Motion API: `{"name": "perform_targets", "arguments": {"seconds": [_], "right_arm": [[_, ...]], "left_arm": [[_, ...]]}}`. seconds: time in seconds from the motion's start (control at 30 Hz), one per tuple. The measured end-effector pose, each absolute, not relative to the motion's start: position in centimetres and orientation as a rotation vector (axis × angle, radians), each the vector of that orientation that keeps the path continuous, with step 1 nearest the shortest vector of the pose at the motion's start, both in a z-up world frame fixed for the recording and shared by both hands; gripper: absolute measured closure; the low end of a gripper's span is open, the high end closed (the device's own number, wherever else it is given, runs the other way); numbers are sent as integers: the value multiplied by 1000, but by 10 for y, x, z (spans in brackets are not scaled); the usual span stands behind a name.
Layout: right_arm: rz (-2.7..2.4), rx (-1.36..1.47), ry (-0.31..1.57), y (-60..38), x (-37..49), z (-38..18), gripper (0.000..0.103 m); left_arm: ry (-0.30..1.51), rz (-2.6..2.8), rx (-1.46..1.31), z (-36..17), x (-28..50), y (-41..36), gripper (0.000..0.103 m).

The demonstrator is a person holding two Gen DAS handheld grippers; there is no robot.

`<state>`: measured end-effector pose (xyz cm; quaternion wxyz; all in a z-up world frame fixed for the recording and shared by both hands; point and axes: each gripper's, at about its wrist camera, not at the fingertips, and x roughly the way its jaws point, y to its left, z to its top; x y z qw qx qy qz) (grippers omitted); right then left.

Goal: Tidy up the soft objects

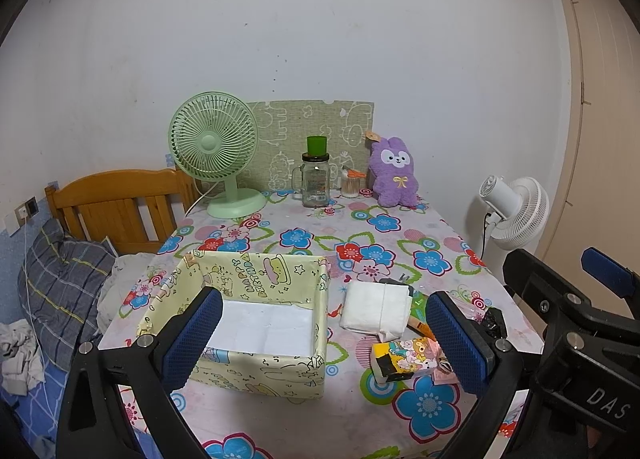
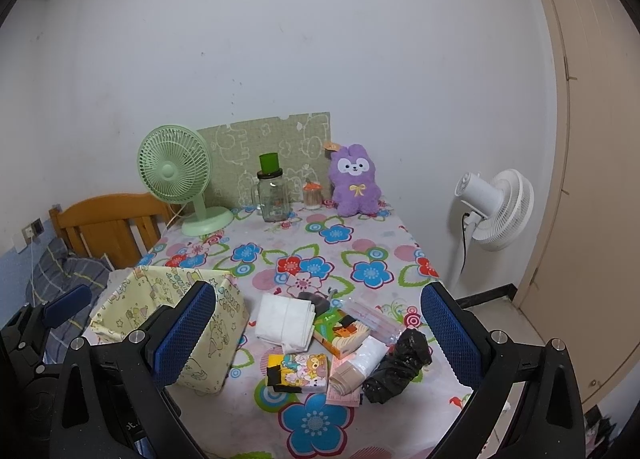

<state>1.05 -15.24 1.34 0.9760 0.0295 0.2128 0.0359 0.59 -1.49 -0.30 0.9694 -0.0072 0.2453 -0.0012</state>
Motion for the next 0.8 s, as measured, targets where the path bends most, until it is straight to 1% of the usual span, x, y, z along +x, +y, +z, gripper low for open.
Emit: {"name": "perform_targets", "arguments": {"seconds": [0.67, 0.8], "right_arm": [[73, 61, 426, -153, 12, 13, 0], [72, 62, 426, -154, 13, 12, 0]], "left_arm": [[490, 1, -17, -2, 9, -14, 1], [489, -9, -12, -1, 13, -19, 4]]}}
